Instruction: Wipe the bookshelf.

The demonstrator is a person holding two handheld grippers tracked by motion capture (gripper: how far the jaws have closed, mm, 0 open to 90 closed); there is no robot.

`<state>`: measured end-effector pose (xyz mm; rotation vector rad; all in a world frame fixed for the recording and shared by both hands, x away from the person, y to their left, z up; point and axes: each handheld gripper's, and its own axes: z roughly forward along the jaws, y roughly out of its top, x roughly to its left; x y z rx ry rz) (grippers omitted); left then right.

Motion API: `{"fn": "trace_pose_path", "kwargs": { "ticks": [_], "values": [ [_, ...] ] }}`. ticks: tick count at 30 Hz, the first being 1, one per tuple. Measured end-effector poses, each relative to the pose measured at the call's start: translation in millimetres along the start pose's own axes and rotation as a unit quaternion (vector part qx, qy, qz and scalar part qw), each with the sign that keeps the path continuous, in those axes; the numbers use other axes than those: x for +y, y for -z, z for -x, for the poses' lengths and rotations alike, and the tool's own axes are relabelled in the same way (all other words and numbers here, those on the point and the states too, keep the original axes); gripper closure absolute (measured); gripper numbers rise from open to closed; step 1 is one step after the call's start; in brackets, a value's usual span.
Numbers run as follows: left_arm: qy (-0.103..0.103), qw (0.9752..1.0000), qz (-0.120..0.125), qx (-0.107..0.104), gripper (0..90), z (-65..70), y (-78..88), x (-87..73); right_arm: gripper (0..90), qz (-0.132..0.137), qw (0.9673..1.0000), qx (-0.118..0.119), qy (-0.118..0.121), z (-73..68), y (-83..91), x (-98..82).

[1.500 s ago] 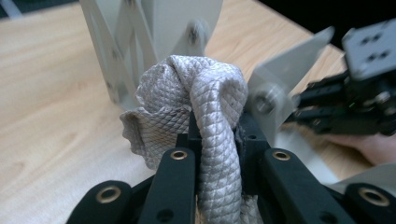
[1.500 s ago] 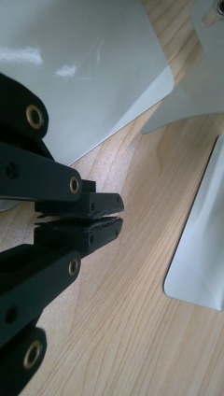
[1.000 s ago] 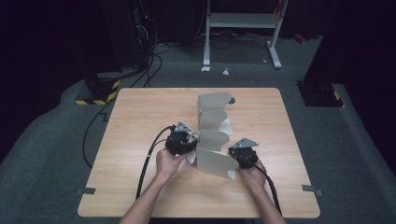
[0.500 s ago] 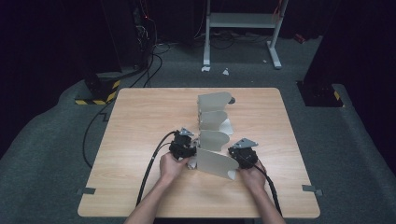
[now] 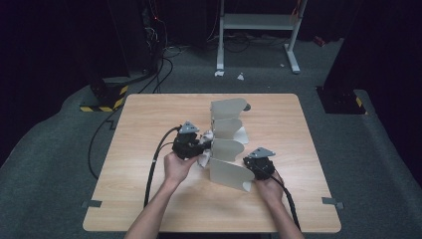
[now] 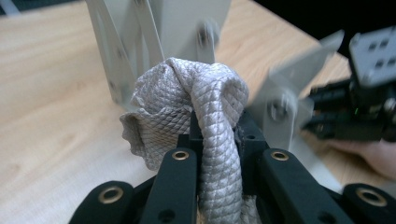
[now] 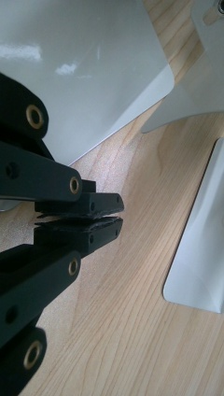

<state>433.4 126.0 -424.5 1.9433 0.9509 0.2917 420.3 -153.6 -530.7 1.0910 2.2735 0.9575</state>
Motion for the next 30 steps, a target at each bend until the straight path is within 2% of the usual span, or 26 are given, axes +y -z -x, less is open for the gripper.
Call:
{"fn": "trace_pose_path", "kwargs": {
  "ticks": [4,9,13,24,30],
  "values": [
    [-0.004,0.9999,0.01,0.005,80.4,-2.4,1.5,12.5,86.4,0.0,1.0,0.0,0.0,0.0,0.0,0.0],
    [0.002,0.9999,0.01,0.008,80.3,-7.2,-4.5,20.0,86.3,0.0,1.0,0.001,-0.002,0.4,0.0,0.0],
    [0.009,0.9999,0.002,0.009,80.3,-9.5,-12.0,14.8,86.3,0.0,1.0,0.0,-0.002,0.1,0.1,0.0],
    [0.018,0.9983,-0.054,0.012,80.2,-17.9,-41.0,-8.9,86.1,0.0,1.0,0.001,-0.003,0.5,0.0,0.0],
    [0.021,0.9981,-0.057,0.012,80.2,-17.9,-47.7,-13.6,85.8,0.0,1.0,0.0,-0.002,0.4,0.0,0.0]
  ]
}}
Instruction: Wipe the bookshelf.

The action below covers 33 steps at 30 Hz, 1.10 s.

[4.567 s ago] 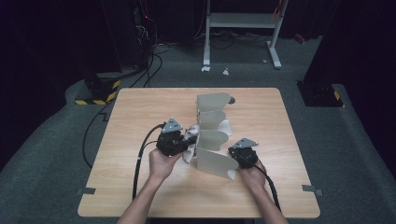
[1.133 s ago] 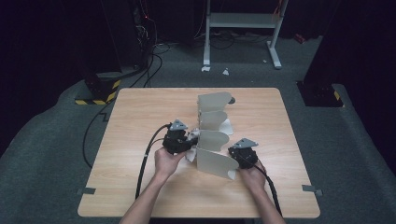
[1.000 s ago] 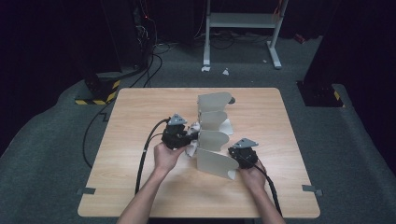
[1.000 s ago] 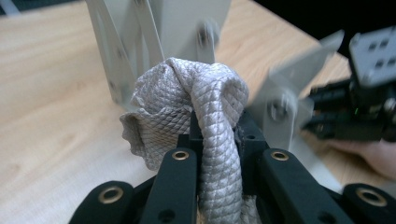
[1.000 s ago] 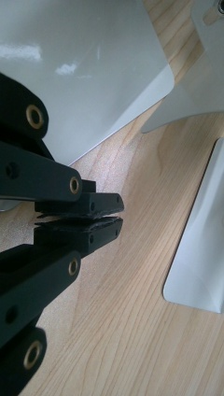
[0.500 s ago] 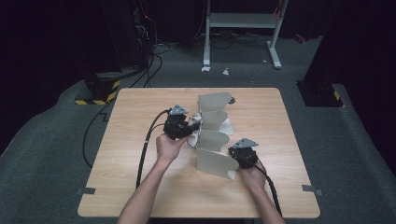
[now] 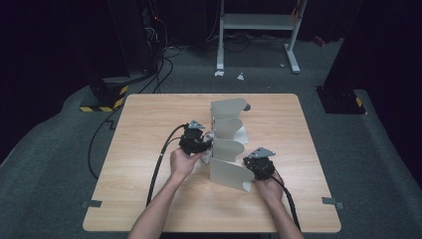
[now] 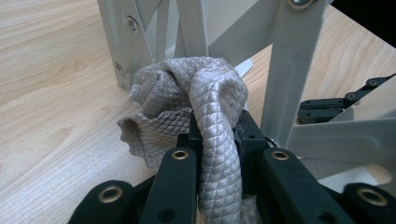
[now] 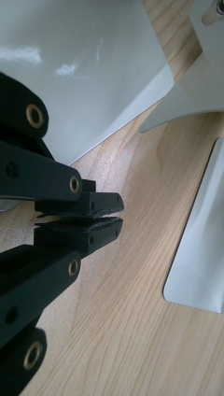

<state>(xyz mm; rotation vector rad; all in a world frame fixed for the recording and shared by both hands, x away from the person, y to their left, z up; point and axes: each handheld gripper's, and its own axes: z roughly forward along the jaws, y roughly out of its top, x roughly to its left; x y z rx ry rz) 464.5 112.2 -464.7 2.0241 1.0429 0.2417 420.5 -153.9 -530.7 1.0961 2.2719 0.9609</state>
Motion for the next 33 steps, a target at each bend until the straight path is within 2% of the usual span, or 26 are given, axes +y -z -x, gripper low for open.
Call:
{"fn": "trace_pose_path", "kwargs": {
  "ticks": [4,9,13,15,18,22,25,30,33],
  "values": [
    [0.005,1.0,0.0,0.0,80.2,-0.9,-2.2,-3.4,85.0,0.0,1.0,0.0,0.0,0.1,0.1,-0.1],
    [0.016,0.9998,-0.014,-0.003,80.3,-4.1,-11.8,-12.9,85.2,0.0,1.0,0.0,0.001,-0.2,0.1,0.0],
    [0.03,0.9992,-0.023,-0.015,80.2,-8.0,-16.6,-16.8,85.3,0.0,1.0,0.0,0.0,-0.1,0.1,0.0],
    [0.02,0.9992,-0.035,-0.005,80.2,-7.9,-18.5,-17.5,85.3,0.0,1.0,0.001,0.0,0.4,0.1,0.0],
    [0.018,0.9982,-0.057,0.001,80.3,-8.3,-24.4,-21.1,85.3,-0.001,1.0,0.002,-0.001,0.5,0.1,0.0],
    [0.017,0.9979,-0.063,0.004,80.2,-9.4,-28.6,-21.9,85.2,-0.001,1.0,0.004,-0.002,0.8,0.1,0.0],
    [0.032,0.9986,-0.043,-0.003,80.2,-12.1,-20.4,-17.5,85.1,-0.001,1.0,0.005,-0.003,1.1,0.1,0.0],
    [0.021,0.9996,0.013,-0.013,80.3,-7.5,9.7,3.8,85.1,0.0,1.0,0.006,-0.002,1.2,0.0,0.0],
    [0.008,0.9994,0.032,-0.012,80.2,-5.7,21.4,19.2,85.1,-0.001,1.0,0.005,-0.002,0.8,0.1,0.0]
  ]
}}
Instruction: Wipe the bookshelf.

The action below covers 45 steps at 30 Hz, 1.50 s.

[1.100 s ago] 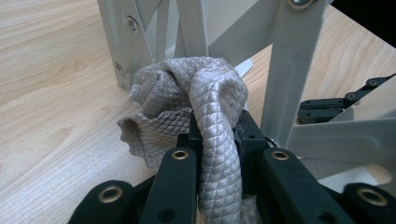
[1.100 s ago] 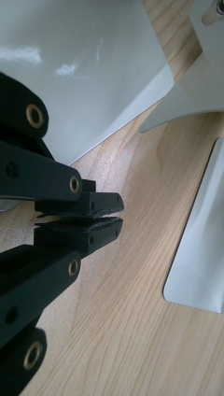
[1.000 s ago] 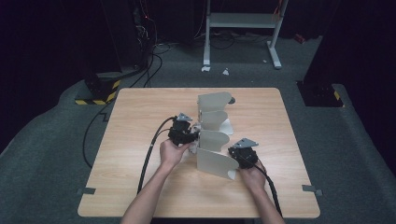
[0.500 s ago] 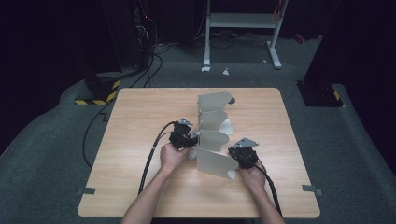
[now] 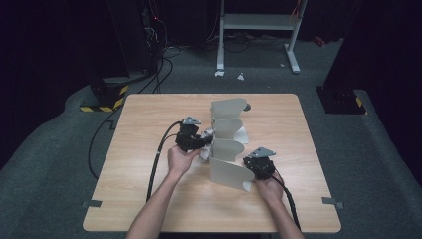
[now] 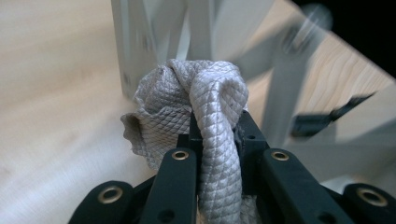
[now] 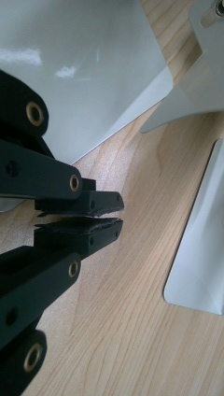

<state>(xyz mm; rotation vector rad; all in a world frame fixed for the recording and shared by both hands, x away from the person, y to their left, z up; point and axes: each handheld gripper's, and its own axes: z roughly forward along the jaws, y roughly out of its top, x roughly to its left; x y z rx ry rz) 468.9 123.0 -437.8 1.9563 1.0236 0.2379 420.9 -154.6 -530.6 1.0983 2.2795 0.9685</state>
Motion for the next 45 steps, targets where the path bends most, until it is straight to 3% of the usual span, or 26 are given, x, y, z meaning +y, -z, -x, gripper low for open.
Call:
{"fn": "trace_pose_path", "kwargs": {
  "ticks": [9,17,29,38,45],
  "values": [
    [-0.021,0.9994,0.021,0.016,80.1,-0.5,12.7,27.0,85.1,0.0,1.0,0.002,0.0,0.5,0.0,0.0],
    [-0.029,0.9987,0.024,0.034,79.7,-2.0,9.0,40.0,85.2,0.0,1.0,0.002,-0.001,0.2,0.0,0.0],
    [-0.017,0.9989,-0.01,0.043,80.0,-9.8,-10.1,21.6,86.2,0.0,1.0,0.003,0.0,0.0,0.1,0.0],
    [0.003,0.9991,-0.013,0.04,80.0,-13.7,-22.0,8.3,86.3,0.0,1.0,0.004,0.001,0.3,0.0,0.0],
    [0.006,0.9988,-0.028,0.041,80.0,-11.7,-31.7,-3.1,86.3,0.0,1.0,0.005,0.002,0.0,0.1,0.0]
  ]
}}
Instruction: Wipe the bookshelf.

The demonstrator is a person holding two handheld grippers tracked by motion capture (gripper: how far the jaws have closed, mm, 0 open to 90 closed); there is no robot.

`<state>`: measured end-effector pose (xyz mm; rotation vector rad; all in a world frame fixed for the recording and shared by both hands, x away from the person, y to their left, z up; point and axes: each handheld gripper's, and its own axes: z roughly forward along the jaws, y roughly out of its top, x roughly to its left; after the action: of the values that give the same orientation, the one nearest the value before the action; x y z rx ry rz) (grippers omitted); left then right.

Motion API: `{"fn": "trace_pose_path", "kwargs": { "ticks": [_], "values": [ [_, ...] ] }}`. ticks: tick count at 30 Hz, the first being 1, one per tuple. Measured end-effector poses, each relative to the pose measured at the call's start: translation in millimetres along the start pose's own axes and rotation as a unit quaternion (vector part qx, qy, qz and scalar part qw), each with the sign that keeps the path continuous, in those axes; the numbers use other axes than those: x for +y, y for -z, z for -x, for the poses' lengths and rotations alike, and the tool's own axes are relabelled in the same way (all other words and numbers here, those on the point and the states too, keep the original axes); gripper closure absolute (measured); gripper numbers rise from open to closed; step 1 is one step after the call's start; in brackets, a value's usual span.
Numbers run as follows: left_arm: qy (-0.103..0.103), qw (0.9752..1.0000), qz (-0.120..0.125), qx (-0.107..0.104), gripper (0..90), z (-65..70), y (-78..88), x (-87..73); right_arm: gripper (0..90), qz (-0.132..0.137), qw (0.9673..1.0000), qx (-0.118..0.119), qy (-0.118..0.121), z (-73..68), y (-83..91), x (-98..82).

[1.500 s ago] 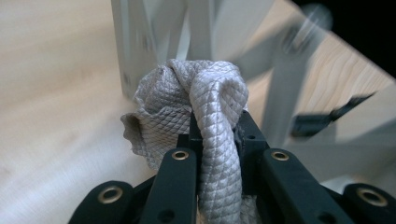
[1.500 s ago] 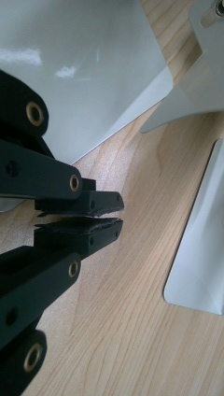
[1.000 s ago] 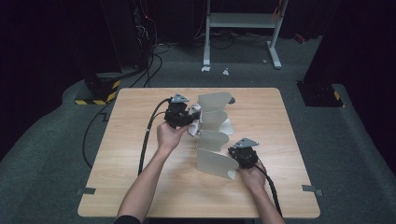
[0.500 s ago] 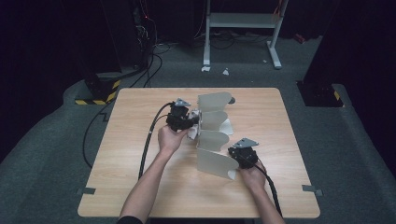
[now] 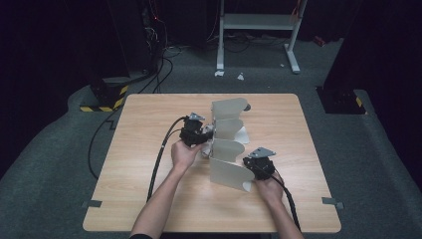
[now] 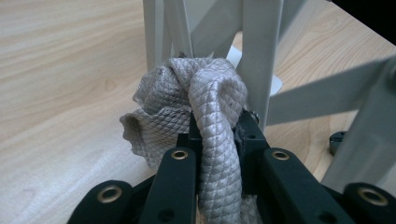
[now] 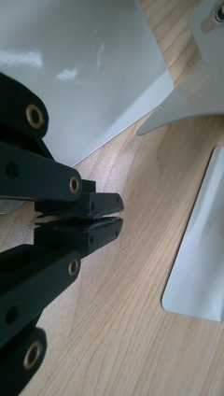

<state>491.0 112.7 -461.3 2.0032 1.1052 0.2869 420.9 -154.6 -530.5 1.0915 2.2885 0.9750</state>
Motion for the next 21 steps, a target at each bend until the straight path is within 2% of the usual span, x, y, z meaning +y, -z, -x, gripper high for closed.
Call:
{"fn": "trace_pose_path", "kwargs": {
  "ticks": [21],
  "values": [
    [0.007,0.9988,-0.046,0.013,80.0,-5.8,-34.6,-19.9,86.5,0.001,1.0,-0.001,0.004,-0.8,0.0,-0.1]
  ]
}}
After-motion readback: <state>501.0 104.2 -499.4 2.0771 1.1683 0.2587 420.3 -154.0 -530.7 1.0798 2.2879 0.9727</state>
